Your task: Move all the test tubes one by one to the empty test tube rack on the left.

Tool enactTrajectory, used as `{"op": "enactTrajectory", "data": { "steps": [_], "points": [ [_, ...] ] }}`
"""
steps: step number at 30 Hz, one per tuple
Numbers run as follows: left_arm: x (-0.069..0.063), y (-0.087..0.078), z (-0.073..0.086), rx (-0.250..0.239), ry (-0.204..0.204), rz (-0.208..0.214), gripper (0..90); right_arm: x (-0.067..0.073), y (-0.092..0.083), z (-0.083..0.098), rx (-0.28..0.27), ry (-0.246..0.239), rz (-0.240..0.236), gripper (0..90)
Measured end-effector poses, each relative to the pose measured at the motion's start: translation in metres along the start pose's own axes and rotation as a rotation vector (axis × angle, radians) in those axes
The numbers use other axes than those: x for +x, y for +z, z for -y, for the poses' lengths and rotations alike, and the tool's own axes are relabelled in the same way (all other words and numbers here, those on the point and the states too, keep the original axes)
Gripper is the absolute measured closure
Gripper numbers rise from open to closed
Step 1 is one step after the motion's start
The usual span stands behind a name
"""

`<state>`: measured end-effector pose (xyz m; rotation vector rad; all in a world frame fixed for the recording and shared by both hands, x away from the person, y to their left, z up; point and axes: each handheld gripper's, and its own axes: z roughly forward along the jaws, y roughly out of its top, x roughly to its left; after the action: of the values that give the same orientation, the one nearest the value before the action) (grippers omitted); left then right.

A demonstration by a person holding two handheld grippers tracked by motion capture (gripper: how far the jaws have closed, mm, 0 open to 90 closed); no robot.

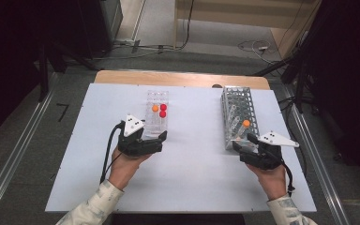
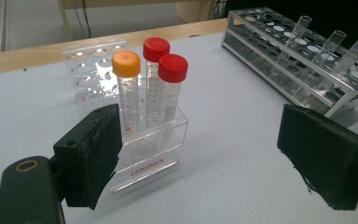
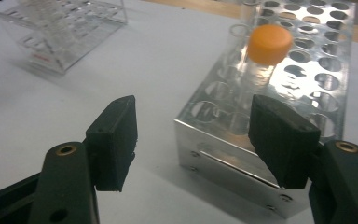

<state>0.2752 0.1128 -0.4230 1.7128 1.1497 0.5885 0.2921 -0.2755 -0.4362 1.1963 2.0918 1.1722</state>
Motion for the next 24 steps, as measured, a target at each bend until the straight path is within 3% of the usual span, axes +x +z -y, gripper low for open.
{"op": "enactTrajectory", "data": {
  "steps": [6,10,15,24],
  "points": [
    [-0.002,0.0,0.0,-0.005,0.004,0.005,14.0,-0.017,0.01,-0.001,0.0,0.047,0.05,37.8],
    [-0.002,0.001,0.0,-0.003,0.008,0.002,14.2,-0.022,0.016,-0.004,-0.016,0.043,0.068,46.3],
    [-0.002,0.001,0.0,-0.002,0.01,0.003,14.2,-0.024,0.025,-0.004,-0.018,0.046,0.075,56.6],
    [-0.002,0.001,0.0,0.002,0.012,0.007,14.3,-0.026,0.031,-0.006,-0.03,0.046,0.071,65.0]
  ]
}}
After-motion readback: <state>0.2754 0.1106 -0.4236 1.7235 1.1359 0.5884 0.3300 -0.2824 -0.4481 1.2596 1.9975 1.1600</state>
